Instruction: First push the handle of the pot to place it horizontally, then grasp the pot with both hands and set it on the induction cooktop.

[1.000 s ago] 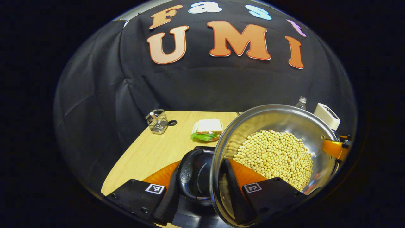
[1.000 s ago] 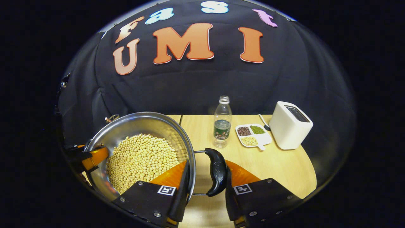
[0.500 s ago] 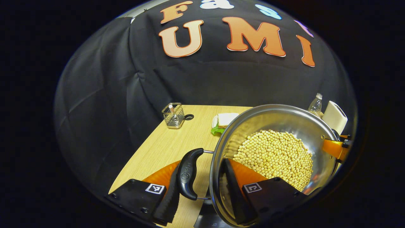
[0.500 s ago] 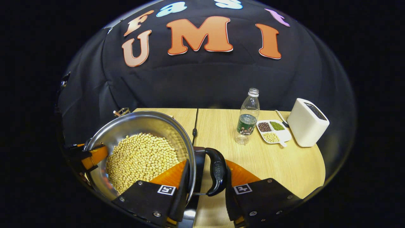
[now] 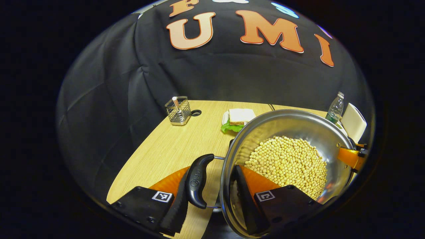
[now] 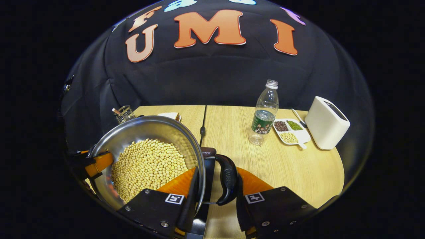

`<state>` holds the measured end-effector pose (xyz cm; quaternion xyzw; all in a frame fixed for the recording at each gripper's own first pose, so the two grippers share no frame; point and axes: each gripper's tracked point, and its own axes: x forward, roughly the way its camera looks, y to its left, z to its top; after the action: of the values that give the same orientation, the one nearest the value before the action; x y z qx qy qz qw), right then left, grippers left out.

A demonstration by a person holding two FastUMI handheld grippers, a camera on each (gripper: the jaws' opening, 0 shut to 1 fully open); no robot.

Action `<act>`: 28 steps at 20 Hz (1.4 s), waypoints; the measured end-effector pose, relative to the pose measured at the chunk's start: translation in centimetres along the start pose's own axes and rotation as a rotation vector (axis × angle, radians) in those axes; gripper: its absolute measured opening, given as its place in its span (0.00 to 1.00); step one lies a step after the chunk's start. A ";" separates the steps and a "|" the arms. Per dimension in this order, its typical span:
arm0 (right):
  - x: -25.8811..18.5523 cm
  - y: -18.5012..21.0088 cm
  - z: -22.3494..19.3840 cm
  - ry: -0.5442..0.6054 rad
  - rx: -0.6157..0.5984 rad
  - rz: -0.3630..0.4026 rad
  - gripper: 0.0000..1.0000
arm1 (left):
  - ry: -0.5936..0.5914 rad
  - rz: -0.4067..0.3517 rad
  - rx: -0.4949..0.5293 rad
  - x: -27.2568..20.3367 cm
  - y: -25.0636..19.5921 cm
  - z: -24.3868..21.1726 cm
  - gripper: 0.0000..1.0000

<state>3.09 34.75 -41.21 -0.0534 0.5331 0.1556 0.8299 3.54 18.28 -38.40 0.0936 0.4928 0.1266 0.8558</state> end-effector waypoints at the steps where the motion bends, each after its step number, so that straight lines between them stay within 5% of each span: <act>1: 0.4 0.0 -0.1 0.005 -0.001 0.001 0.52 | 0.000 0.002 0.002 0.2 -0.1 -0.1 0.76; 14: 2.2 0.4 -1.4 0.045 0.003 0.011 0.55 | 0.042 0.003 -0.009 2.1 -0.8 -1.5 0.80; 18: 1.3 0.5 -1.4 0.053 -0.029 0.043 0.65 | 0.026 0.027 0.001 1.8 -0.7 -1.0 0.85; 23: -3.1 -1.8 2.3 -0.112 -0.035 0.042 0.77 | -0.157 0.093 -0.006 -1.8 0.1 4.1 0.80; 24: -4.6 -2.6 3.5 -0.169 -0.037 0.038 0.79 | -0.215 0.103 -0.004 -3.3 0.0 5.8 0.88; 28: -11.8 -5.6 7.9 -0.381 -0.057 0.025 0.85 | -0.430 0.037 -0.037 -9.9 -3.1 12.2 0.89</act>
<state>7.16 29.04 -27.63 -0.0397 0.3622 0.1883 0.9120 9.74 11.82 -25.13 0.1120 0.2947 0.1284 0.9403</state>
